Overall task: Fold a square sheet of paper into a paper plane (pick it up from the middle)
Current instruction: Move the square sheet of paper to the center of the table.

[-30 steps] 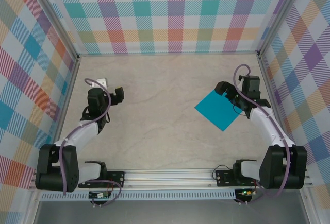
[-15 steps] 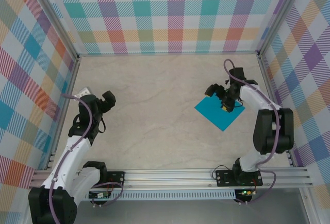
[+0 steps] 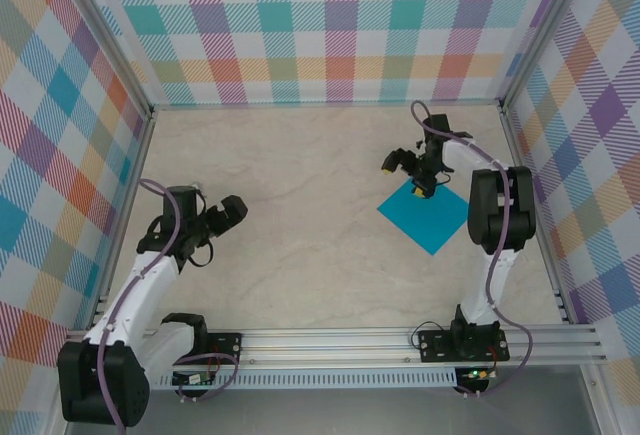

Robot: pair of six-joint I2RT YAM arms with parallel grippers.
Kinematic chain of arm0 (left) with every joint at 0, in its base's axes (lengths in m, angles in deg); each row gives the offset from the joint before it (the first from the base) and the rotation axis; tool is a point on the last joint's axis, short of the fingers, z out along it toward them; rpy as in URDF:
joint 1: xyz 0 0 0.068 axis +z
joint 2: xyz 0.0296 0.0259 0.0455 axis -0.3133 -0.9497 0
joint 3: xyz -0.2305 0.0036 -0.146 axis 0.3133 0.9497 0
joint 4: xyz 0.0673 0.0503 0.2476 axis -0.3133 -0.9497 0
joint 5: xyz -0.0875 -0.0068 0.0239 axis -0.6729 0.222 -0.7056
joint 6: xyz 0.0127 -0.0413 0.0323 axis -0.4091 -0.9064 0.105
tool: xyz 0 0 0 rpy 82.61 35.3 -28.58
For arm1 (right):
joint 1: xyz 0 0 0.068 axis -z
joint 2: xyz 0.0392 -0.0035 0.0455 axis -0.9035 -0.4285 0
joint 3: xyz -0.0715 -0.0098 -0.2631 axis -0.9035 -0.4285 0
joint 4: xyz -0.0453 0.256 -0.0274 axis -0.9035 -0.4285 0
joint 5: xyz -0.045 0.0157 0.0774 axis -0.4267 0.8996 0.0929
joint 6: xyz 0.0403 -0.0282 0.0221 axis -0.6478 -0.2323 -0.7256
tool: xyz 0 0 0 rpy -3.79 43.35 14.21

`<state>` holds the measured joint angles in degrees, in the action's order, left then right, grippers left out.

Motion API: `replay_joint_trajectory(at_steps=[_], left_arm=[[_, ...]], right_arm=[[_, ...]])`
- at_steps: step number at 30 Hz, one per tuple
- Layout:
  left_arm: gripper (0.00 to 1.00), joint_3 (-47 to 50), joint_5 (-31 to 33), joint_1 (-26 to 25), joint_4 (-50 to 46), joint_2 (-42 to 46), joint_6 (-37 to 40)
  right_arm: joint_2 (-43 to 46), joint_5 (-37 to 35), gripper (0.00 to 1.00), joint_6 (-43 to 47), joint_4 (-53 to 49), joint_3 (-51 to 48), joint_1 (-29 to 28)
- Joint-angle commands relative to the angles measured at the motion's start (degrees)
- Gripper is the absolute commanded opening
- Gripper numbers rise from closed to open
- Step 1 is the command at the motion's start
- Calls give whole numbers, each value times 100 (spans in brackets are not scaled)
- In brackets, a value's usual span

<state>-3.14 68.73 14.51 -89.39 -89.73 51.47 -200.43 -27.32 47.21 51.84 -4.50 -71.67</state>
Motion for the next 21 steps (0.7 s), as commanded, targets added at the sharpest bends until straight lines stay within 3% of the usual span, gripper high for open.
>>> replay_joint_trajectory(at_steps=[1, 13, 21], left_arm=[[100, -252, -504, -139, -126, -246, -89], [100, -389, -499, -706, 164, -918, -142], [100, -138, -458, -1179, 691, -935, -523]], right_arm=[[-155, -93, 100, -45, -219, 137, -158], [66, 298, 100, 278, 18, -864, -1003], [467, 503, 100, -615, 720, -1607, -2173]])
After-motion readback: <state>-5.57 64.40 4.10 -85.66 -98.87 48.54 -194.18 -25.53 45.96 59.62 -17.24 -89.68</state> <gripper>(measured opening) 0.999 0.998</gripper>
